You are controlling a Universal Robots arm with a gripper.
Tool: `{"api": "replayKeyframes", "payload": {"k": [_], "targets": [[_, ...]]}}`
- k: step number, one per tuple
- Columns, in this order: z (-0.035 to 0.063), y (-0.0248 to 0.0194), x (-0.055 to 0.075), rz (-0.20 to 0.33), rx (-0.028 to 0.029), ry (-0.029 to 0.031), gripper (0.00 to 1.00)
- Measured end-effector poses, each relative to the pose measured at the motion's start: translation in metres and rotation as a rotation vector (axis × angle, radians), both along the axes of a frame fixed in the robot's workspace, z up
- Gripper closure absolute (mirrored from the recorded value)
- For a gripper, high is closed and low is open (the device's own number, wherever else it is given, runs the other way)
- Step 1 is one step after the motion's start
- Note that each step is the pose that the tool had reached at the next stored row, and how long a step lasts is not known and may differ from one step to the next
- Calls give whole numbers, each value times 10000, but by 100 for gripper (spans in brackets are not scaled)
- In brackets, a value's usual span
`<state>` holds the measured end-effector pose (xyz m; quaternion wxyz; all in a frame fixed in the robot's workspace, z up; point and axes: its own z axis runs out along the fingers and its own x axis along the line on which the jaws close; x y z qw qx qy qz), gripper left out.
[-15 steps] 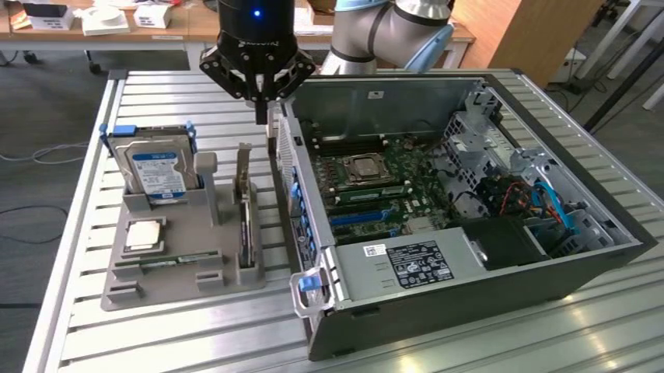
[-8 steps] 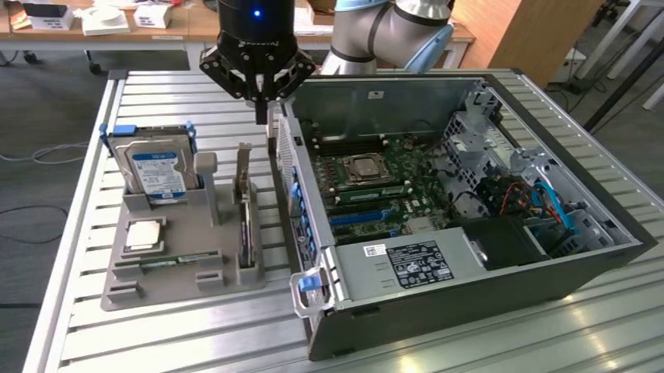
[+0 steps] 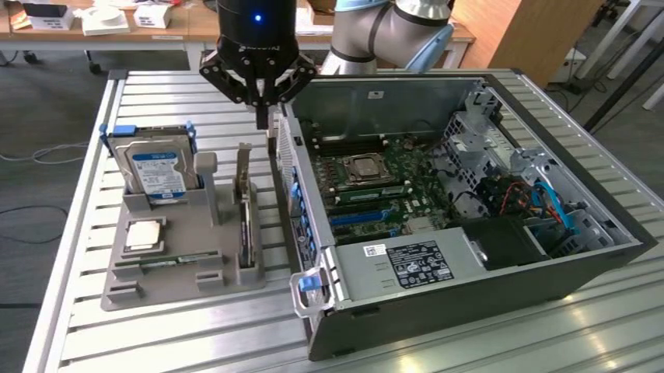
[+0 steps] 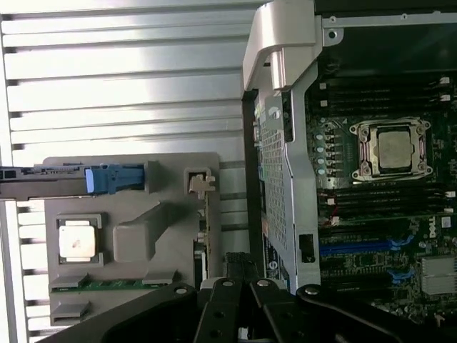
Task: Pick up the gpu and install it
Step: 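Reach for the gpu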
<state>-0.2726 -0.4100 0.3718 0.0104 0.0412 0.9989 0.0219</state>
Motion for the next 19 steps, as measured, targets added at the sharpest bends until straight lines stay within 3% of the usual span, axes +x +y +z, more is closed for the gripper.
{"api": "replayKeyframes", "payload": {"k": [13,19], "targets": [[-1,-379,-26,0,1,-1,89],[0,-485,-44,0,0,-1,89]]}}
